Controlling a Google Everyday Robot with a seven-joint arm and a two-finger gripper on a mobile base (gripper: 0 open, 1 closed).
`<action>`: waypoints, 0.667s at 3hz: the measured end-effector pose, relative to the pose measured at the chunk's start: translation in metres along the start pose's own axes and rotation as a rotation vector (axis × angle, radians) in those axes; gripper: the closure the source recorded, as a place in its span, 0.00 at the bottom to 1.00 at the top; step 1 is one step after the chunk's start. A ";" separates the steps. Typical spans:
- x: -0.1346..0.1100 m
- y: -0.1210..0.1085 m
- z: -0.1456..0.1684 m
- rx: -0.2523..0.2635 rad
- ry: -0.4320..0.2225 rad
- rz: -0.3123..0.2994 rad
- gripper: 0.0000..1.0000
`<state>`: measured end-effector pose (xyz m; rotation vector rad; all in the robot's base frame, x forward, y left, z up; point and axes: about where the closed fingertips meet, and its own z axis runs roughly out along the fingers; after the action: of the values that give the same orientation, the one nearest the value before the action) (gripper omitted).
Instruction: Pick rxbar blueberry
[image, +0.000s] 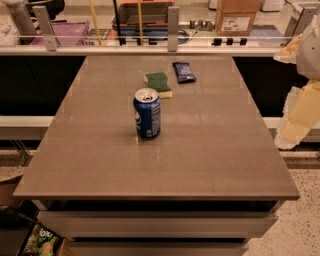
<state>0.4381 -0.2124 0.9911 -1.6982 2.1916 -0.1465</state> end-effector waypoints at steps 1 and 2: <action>-0.001 -0.001 -0.001 0.011 -0.005 0.007 0.00; -0.001 -0.007 0.002 0.049 -0.039 0.075 0.00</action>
Offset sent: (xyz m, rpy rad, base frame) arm 0.0224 -0.0050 -0.0050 0.1443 -0.1031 -0.1889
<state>0.4458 -0.2129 0.9916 -1.5766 2.2014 -0.1447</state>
